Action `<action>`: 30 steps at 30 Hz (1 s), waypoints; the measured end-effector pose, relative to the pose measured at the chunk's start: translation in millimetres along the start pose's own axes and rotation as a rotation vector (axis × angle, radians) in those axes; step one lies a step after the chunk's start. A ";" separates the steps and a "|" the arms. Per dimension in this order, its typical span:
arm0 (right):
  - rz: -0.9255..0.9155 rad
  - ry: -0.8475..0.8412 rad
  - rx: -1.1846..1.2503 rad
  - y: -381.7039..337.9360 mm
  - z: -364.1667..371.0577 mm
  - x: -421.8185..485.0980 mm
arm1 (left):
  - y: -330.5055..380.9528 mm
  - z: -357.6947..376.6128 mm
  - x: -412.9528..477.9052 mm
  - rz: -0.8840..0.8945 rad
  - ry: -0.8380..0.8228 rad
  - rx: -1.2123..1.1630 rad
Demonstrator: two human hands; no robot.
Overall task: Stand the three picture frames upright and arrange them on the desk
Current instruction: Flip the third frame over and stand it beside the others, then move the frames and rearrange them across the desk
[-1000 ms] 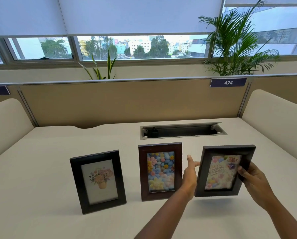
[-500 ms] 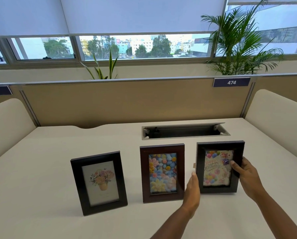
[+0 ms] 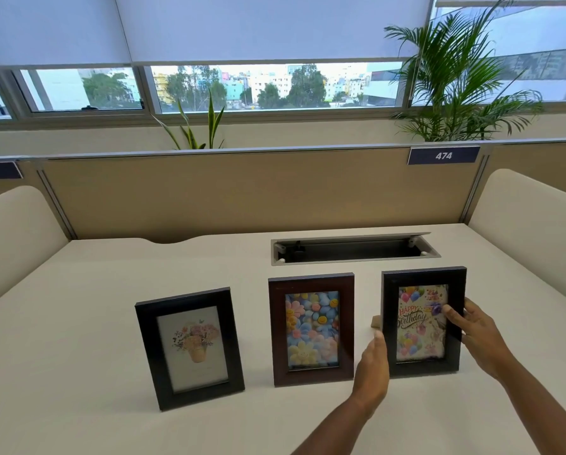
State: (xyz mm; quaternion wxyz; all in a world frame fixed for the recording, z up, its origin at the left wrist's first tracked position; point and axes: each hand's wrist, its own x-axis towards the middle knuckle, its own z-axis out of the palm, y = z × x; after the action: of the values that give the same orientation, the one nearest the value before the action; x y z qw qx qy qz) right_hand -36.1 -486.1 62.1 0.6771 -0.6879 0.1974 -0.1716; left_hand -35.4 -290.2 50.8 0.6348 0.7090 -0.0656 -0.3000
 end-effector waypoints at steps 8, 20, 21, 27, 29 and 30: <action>-0.008 0.026 -0.149 4.6 4.3 -6.3 | 1.2 -3.2 -8.4 0.083 0.039 0.081; -0.776 0.584 -0.178 -61.8 68.8 -29.2 | 38.5 -50.9 -44.3 0.731 0.463 0.303; -0.809 0.560 -0.168 -67.7 82.0 -33.2 | 45.6 -58.2 -46.9 0.802 0.498 0.319; -0.934 0.322 -0.168 -84.6 165.6 -66.2 | 84.1 -118.7 -60.0 1.047 0.723 0.489; -0.935 0.205 -0.156 -84.9 191.7 -77.9 | 92.9 -144.9 -61.0 1.053 0.822 0.590; -0.927 0.147 -0.149 -84.5 204.9 -84.0 | 95.6 -159.0 -61.7 1.032 0.864 0.640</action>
State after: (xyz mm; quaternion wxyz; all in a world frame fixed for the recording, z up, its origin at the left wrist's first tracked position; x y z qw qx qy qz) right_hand -2.2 -266.3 144.2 0.4622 -0.7361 -0.0715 -0.4893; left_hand 22.9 -141.8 164.0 0.4269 0.7932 -0.2190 0.3752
